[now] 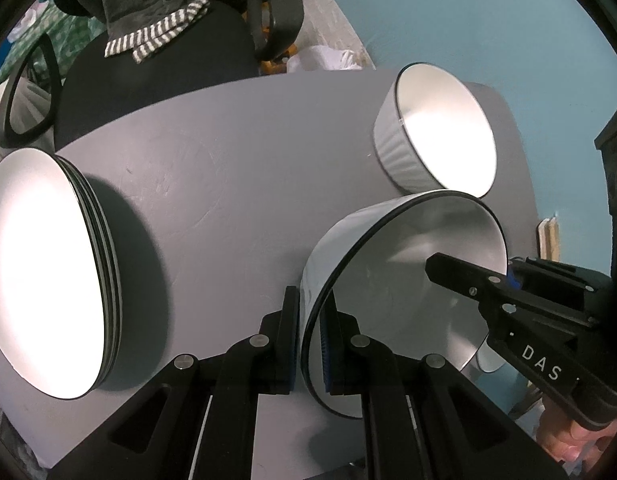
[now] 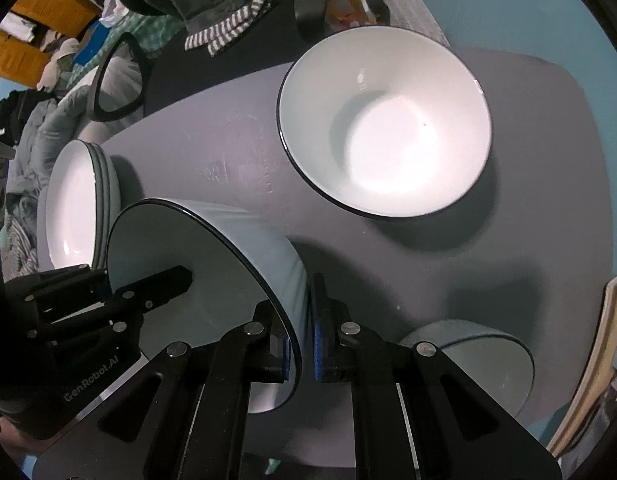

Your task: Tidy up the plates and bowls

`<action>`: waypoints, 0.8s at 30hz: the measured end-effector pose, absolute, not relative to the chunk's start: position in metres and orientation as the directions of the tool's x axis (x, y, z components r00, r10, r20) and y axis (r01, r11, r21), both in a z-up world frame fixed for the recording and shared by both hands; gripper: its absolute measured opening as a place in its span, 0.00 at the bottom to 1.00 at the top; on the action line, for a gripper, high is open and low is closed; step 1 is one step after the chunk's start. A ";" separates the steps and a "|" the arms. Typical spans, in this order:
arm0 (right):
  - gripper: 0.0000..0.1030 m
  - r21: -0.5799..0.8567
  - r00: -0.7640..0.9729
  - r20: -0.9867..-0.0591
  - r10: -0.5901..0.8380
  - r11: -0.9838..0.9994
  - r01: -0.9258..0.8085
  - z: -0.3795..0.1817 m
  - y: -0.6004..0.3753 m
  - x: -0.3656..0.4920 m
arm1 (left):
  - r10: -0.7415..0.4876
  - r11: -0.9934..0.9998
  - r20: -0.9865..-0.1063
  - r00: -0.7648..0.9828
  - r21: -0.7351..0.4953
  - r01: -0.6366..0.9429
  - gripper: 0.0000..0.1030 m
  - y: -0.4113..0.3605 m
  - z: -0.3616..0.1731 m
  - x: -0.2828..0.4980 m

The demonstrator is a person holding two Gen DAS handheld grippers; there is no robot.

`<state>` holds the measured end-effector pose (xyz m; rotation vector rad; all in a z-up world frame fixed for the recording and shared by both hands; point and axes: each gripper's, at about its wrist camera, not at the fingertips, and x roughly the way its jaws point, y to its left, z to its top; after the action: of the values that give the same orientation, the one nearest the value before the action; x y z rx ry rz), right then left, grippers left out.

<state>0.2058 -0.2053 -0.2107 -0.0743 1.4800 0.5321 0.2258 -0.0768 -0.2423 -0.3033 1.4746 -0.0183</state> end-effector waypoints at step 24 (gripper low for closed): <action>0.08 0.252 0.073 -0.955 0.286 0.919 -0.304 -0.163 -0.234 0.264 | -0.208 0.975 -0.961 0.179 -0.220 -0.044 0.08 -0.116 -0.198 0.304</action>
<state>0.2636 -0.2337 -0.1631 -0.0146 1.4310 0.4430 0.3044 -0.1161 -0.1981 -0.2149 1.3889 -0.1177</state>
